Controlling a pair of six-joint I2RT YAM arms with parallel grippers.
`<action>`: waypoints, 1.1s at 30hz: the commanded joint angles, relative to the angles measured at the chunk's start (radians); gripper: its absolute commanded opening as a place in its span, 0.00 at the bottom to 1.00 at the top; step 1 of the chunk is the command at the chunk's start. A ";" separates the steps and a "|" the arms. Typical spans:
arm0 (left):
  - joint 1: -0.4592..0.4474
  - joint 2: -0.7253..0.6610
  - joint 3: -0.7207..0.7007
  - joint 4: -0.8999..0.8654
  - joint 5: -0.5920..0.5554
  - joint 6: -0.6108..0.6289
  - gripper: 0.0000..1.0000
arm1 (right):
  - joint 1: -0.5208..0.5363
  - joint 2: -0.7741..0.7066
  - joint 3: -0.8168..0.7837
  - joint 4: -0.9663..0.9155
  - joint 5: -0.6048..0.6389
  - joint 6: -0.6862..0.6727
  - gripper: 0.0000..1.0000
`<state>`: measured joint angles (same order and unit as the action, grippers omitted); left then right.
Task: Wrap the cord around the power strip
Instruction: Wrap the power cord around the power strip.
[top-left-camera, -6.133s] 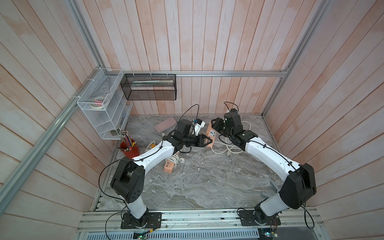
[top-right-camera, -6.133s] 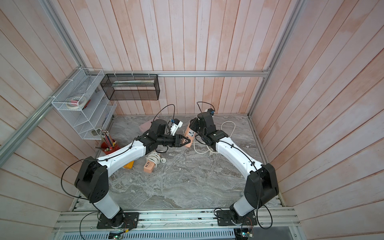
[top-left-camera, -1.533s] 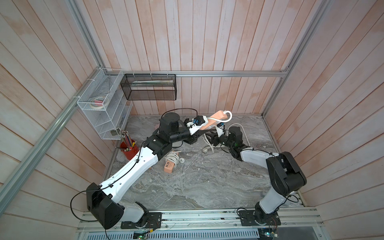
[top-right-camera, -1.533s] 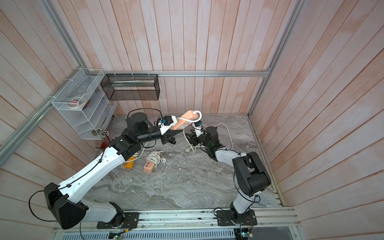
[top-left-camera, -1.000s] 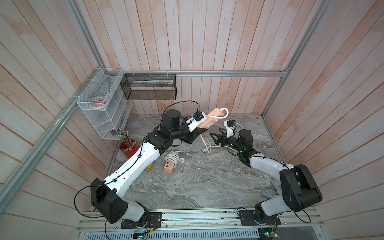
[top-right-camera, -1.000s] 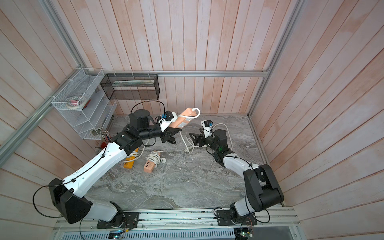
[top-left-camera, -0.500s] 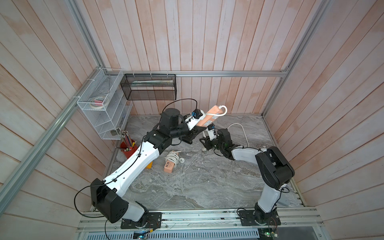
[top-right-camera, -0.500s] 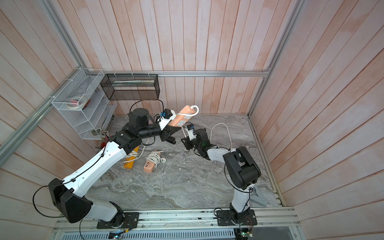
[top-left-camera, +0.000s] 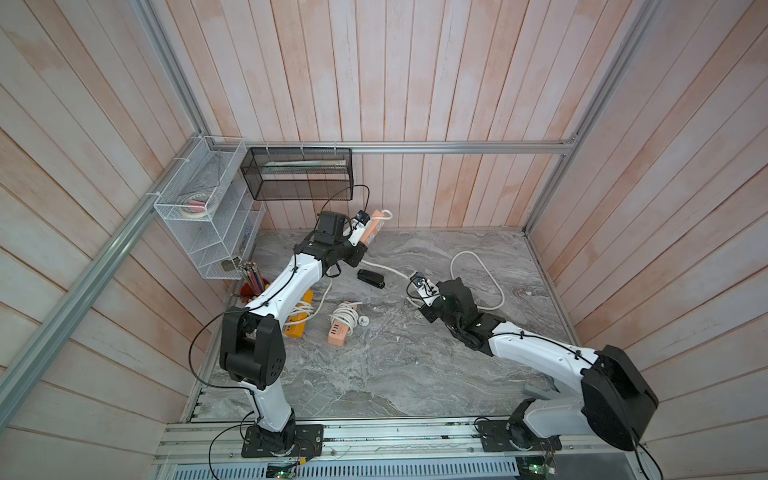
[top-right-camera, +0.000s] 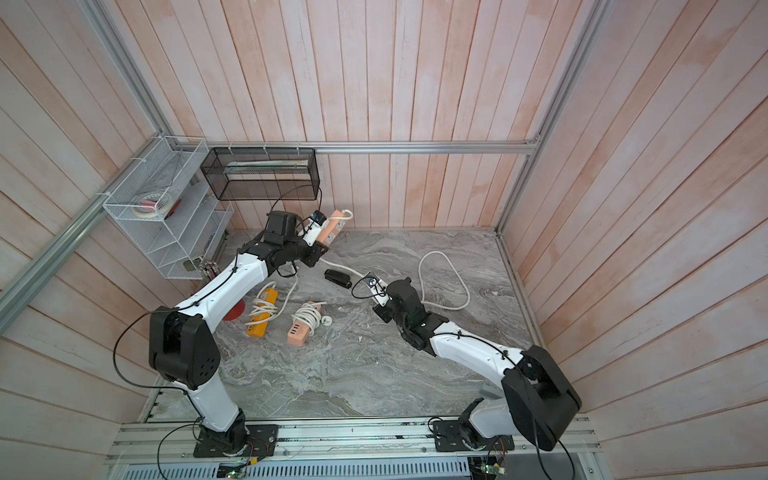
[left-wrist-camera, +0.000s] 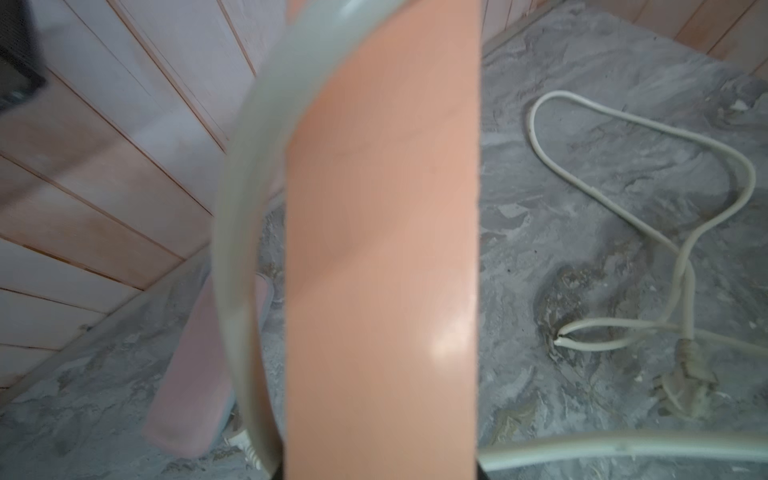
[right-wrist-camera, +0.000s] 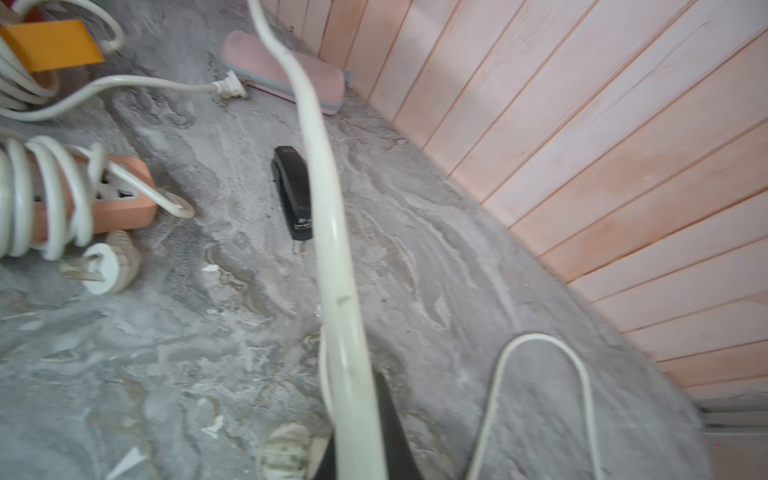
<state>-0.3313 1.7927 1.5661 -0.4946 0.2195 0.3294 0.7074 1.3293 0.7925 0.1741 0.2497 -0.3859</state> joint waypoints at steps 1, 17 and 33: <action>0.018 -0.045 0.018 0.010 -0.003 0.019 0.00 | -0.059 -0.015 0.088 -0.112 0.090 -0.136 0.00; 0.178 -0.102 -0.006 0.075 0.233 -0.233 0.00 | -0.156 0.064 0.113 -0.149 0.105 -0.114 0.00; -0.188 -0.022 -0.057 -0.195 0.113 0.325 0.00 | -0.231 0.007 0.471 -0.149 -0.278 -0.165 0.00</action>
<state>-0.4686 1.7973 1.5562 -0.6197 0.2668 0.4786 0.5243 1.2911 1.1858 0.0315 0.0891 -0.5770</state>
